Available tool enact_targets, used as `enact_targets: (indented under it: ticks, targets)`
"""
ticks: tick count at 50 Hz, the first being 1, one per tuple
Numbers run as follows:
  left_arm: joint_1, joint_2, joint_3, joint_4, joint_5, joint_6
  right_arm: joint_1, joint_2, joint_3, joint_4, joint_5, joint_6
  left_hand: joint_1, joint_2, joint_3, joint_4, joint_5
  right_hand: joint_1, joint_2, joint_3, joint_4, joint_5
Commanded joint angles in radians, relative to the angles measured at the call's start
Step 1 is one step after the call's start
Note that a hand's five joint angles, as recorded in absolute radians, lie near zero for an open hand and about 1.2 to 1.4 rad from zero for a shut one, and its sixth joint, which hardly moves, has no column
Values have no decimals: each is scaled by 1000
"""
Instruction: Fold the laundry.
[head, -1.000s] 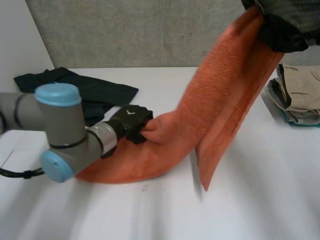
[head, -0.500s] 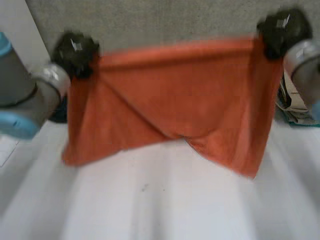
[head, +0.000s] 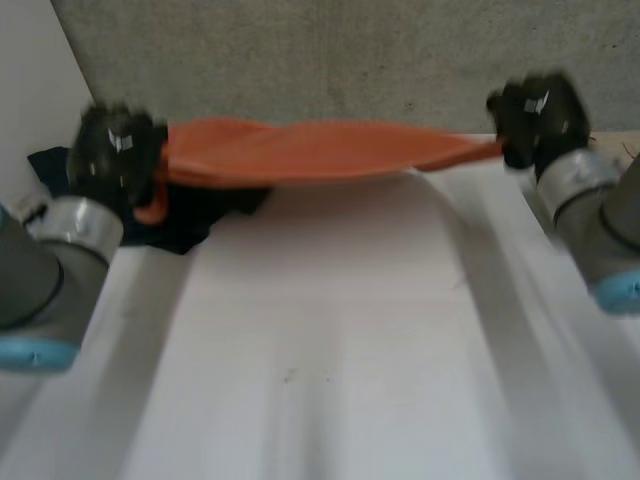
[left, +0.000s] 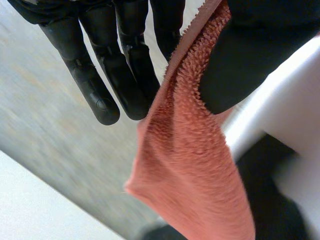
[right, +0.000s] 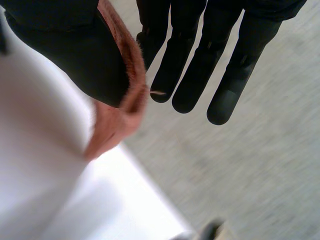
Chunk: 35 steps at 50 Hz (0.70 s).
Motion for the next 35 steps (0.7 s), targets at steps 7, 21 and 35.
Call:
enact_targets:
  ticks: [7,21,35]
  targets:
    - [77,-213,-118,54,4,44,-43,18,231,22,-42,-1,-628,-620,-618,-621,-621,262,223,206,198,225]
    - [226,-193,-156,5,160,51,-48,18,235,24,-36,-1,-597,-588,-587,-590,-590,262,223,206,198,225]
    - [314,-130,-141,-181,340,38,-38,28,252,24,-39,-8,-541,-532,-531,-534,-534,262,223,206,198,225]
